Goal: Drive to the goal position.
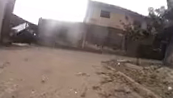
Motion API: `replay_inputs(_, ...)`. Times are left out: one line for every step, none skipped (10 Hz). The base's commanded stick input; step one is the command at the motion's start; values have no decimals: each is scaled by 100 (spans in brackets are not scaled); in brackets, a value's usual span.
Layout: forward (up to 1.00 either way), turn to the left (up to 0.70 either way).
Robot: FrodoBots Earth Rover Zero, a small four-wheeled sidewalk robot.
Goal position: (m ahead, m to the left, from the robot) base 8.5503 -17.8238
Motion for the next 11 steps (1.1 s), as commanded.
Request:
replay_inputs(50, 1)
replay_inputs(50, 1)
replay_inputs(50, 1)
replay_inputs(50, 1)
replay_inputs(50, 1)
replay_inputs(50, 1)
replay_inputs(50, 1)
replay_inputs(50, 1)
replay_inputs(50, 1)
replay_inputs(50, 1)
replay_inputs(50, 1)
